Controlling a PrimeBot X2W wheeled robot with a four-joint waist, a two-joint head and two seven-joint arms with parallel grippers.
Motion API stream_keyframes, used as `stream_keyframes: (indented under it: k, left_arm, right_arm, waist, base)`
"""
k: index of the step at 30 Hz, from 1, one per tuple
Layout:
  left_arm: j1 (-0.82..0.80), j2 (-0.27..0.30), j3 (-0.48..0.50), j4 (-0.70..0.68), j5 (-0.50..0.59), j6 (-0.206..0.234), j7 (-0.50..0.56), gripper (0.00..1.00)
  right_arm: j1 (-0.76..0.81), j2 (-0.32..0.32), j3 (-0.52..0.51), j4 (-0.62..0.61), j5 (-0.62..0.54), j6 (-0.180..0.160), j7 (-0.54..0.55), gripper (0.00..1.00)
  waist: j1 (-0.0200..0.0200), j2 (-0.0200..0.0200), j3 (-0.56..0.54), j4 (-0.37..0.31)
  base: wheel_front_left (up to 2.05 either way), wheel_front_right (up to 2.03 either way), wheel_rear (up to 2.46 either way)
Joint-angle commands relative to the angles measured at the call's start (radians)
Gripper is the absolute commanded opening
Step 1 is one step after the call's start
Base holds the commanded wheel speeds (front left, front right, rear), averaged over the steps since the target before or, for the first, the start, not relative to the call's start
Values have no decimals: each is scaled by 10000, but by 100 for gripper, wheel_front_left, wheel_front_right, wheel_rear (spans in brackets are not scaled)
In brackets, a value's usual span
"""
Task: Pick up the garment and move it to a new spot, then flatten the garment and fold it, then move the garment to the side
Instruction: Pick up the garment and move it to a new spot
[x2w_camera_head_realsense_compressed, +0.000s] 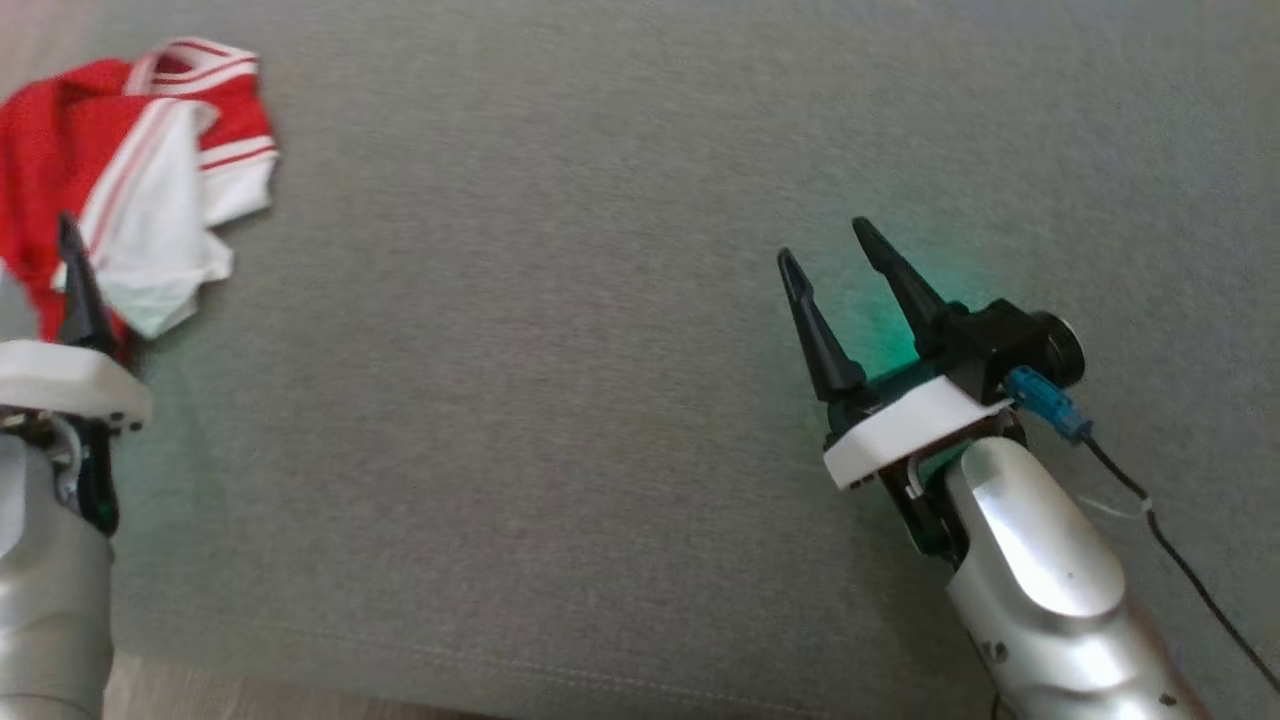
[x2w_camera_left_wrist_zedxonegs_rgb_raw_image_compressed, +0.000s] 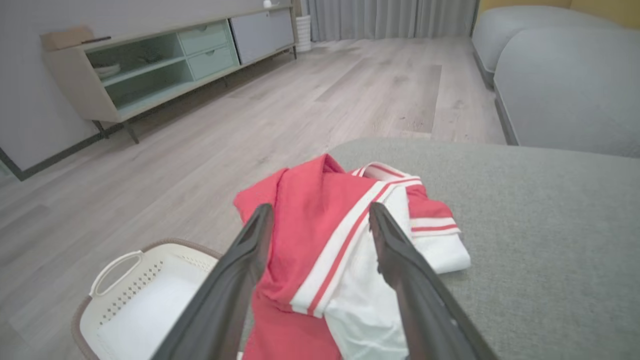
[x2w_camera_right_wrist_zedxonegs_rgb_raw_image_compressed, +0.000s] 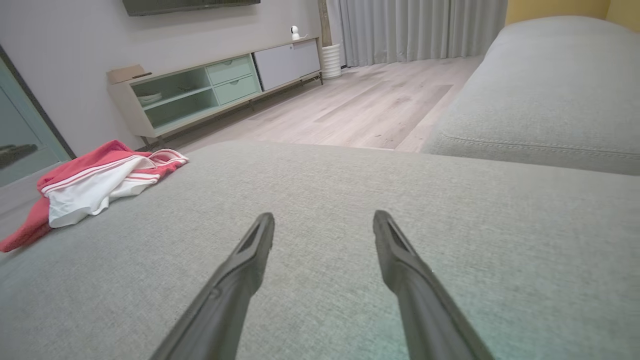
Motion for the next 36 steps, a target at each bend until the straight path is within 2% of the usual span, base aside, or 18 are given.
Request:
stream_keyframes:
  k: [1,4,9,14,15,16,21,26,30,36]
  left_arm:
    - [-376,770,360,425,-126,19,-50,100]
    - [-654,1052,474,1328,-252,74,-41,100]
    - [-1017,1388,627,2475,-367,542,224,100]
    - [-1255,1422,600,2992,-417,693,543,100]
    - [-1284,1412,574,3064,-417,705,602,47]
    - [-1303,1412,522,3104,-389,695,590,0]
    - [-1410,1550,245,2914,-170,604,133,0]
    - [-1935,1562,-196,1402,180,288,-41,0]
    - [-2071,1106,-649,-311,281,83,-47,0]
    - [-1827,152,-2017,-2467,36,23,-49,0]
  right_arm:
    - [-204,89,340,-515,-97,-7,-111,100]
    - [-247,89,439,-811,-195,-7,-111,100]
    - [-160,89,325,-1069,-366,-7,-111,100]
    - [-43,89,107,-1132,-501,-7,-111,100]
    - [-19,89,73,-1142,-520,-7,-111,100]
    - [1,89,49,-1148,-535,-7,-111,100]
    - [111,89,86,-1146,-305,-7,-111,100]
    - [296,89,141,-1116,64,-7,-111,100]
    - [498,89,248,-1095,413,-7,-111,100]
    - [761,89,445,-1071,766,-7,-111,100]
  waist:
    - [-2,0,550,-633]
    - [-2,0,738,-926]
    - [-2,0,943,-1250]
    - [-2,0,1022,-1339]
    - [-2,0,1024,-1351]
    - [-2,0,1015,-1361]
    - [-2,0,623,-1473]
    - [-2,0,-44,-1679]
    - [-2,0,-572,-2088]
    - [-2,0,-1157,-3263]
  base:
    - [0,0,0]
    - [0,0,0]
    - [0,0,0]
    - [0,0,0]
    - [0,0,0]
    - [0,0,0]
    - [0,0,0]
    - [0,0,0]
    - [0,0,0]
    - [0,0,0]
